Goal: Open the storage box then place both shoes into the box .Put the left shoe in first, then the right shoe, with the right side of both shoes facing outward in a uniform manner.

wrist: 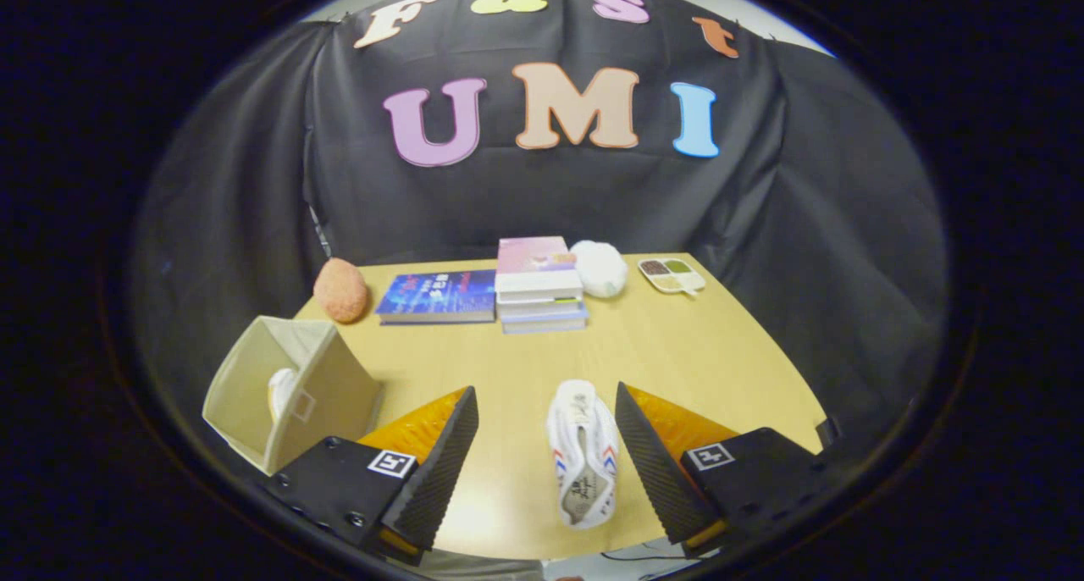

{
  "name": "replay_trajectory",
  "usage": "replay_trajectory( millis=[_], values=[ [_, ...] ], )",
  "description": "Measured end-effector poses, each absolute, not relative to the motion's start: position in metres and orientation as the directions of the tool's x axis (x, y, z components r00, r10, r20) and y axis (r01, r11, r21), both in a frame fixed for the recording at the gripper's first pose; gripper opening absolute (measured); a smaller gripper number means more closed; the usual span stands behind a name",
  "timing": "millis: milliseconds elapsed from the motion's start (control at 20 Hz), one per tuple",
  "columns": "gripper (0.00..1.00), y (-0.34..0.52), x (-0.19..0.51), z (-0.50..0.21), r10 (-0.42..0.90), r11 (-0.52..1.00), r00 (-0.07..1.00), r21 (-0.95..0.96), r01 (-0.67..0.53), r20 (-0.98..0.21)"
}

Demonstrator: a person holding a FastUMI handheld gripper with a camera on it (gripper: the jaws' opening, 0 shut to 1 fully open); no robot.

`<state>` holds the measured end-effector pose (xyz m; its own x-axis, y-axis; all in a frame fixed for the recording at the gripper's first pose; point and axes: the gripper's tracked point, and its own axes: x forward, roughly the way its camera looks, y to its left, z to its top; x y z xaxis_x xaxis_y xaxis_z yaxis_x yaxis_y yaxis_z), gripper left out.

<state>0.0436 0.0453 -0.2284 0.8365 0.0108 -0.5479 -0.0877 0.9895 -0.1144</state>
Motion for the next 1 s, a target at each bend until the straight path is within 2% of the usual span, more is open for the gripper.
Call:
replay_trajectory(
  millis=[550, 850, 900, 1000],
  values=[
    [1.0, -0.038, 0.015, -0.367, -0.101, 0.961, 0.654, -0.244, -0.131, -0.749],
    [1.0, -0.05, 0.041, -0.39, -0.147, 0.955, 0.651, -0.278, -0.103, -0.745],
    [0.99, -0.051, 0.047, -0.392, -0.151, 0.955, 0.654, -0.279, -0.096, -0.742],
    [0.9, -0.051, 0.059, -0.4, -0.155, 0.956, 0.652, -0.279, -0.092, -0.743]
  ],
)
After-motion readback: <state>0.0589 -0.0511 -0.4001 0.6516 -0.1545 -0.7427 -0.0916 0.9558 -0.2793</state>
